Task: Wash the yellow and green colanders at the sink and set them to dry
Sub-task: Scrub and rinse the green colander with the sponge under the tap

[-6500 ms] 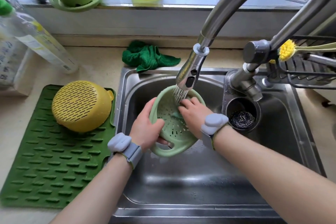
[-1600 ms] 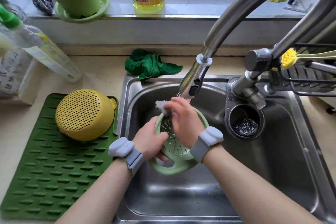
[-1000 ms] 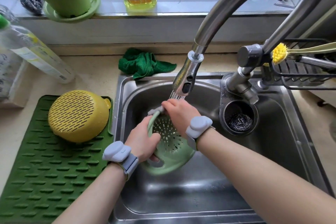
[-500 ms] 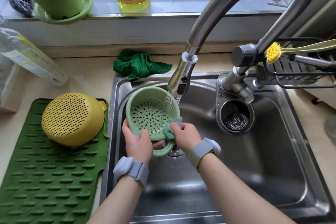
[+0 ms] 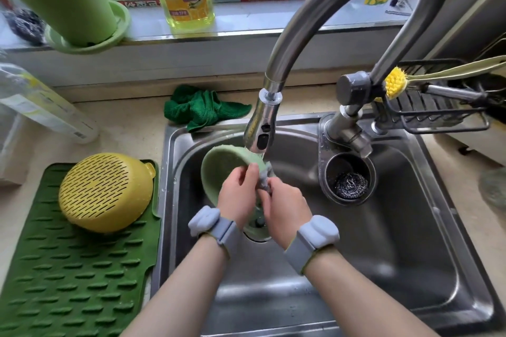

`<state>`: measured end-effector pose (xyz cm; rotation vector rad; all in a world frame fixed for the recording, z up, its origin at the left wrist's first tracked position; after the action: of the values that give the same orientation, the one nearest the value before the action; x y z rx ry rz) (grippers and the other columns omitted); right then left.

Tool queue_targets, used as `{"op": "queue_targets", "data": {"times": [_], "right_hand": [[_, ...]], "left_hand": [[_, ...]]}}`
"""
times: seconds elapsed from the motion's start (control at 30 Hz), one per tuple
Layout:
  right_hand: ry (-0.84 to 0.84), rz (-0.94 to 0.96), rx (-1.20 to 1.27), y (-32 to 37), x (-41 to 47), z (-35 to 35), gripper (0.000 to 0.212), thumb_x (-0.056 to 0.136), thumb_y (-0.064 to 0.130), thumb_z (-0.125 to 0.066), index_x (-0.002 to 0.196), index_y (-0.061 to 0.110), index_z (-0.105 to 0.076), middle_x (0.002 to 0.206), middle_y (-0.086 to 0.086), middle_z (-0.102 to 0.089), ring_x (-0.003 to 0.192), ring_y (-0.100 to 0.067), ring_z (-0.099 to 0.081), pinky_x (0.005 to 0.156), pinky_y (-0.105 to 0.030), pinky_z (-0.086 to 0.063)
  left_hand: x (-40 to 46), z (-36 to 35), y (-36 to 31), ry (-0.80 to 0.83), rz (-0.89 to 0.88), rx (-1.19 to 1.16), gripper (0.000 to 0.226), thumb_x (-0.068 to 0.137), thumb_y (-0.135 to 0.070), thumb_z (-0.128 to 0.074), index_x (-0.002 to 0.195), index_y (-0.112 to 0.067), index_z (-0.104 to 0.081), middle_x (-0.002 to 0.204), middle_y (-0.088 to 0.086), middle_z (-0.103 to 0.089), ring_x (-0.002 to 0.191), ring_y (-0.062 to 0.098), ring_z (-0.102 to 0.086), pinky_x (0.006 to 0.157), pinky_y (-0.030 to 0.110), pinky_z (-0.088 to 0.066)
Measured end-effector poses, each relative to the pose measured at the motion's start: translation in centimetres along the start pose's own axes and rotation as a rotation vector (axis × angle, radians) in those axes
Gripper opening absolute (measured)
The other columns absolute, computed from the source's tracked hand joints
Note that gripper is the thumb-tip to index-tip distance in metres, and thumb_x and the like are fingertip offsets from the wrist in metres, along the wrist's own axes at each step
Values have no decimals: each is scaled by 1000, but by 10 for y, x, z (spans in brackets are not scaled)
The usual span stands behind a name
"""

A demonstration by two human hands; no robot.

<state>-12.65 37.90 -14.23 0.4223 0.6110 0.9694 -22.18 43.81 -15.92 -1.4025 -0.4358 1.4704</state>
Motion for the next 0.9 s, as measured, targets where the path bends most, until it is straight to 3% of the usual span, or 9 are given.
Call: {"op": "queue_targets", "data": {"times": [0.1, 0.17, 0.3, 0.43, 0.6, 0.7, 0.8, 0.9], "right_hand": [[72, 67, 28, 1, -6, -7, 15, 95, 27, -44, 90, 15, -52, 95, -14, -67, 91, -40, -58, 70, -38, -42], [49, 91, 71, -4, -7, -5, 15, 94, 27, -47, 85, 18, -56, 88, -11, -68, 86, -37, -58, 69, -38, -45], [-115, 10, 240, -24, -4, 13, 13, 91, 21, -55, 91, 20, -68, 82, -2, -71, 78, -25, -58, 67, -29, -38], [-210, -59, 374, -37, 12, 25, 19, 93, 22, -53, 75, 20, -55, 62, 6, -52, 64, -16, -46, 63, -26, -29], [-151, 106, 455, -5, 28, 9, 14, 94, 27, -45, 90, 20, -57, 98, -2, -57, 97, -15, -47, 86, -27, -35], [-171, 71, 507, 1, 42, 3, 12, 97, 22, -41, 95, 23, -53, 94, 2, -58, 88, -15, -51, 77, -28, -35], [-174, -133, 424, -19, 48, -1, 20, 97, 21, -37, 101, 14, -56, 99, -7, -62, 88, -24, -53, 73, -30, -34], [-180, -25, 475, -5, 22, -10, 24, 97, 17, -39, 102, 6, -59, 112, -11, -61, 106, -24, -52, 89, -32, -38]], "left_hand": [[3, -1, -3, -95, 13, -5, 42, 92, -40, -52, 74, -2, -54, 71, 10, -59, 70, 25, -51, 71, 39, -46], [6, 1, 4, -95, 53, -46, 40, 86, -42, -51, 72, -5, -55, 70, 10, -58, 69, 25, -51, 68, 38, -45], [17, -1, 32, -35, 223, -275, 42, 72, -49, -55, 82, -11, -69, 93, 19, -74, 94, 39, -69, 90, 54, -55], [8, 4, 27, -1, 253, -465, 29, 103, -25, -42, 99, -7, -65, 107, 21, -71, 98, 33, -69, 90, 46, -56], [1, 4, 32, 14, 249, -597, 37, 107, -23, -36, 120, -2, -63, 116, 21, -70, 112, 34, -65, 101, 50, -50], [0, 9, 42, -16, 280, -712, 38, 104, -26, -43, 121, 1, -64, 119, 25, -68, 114, 40, -63, 103, 56, -46], [4, 23, 49, -98, 289, -803, 40, 96, -26, -57, 119, 5, -65, 118, 27, -67, 110, 42, -65, 97, 61, -49], [11, 36, 51, -188, 292, -822, 40, 84, -22, -67, 111, 8, -68, 111, 28, -69, 102, 44, -68, 86, 62, -54]]}}
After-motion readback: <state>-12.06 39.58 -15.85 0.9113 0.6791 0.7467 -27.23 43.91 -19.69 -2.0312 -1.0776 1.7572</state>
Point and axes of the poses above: each hand's wrist, its own x-axis towards the middle knuckle, its own z-axis out of the back of the hand, y = z × x, the point moved 7 cm from there along x, towards the middle knuckle
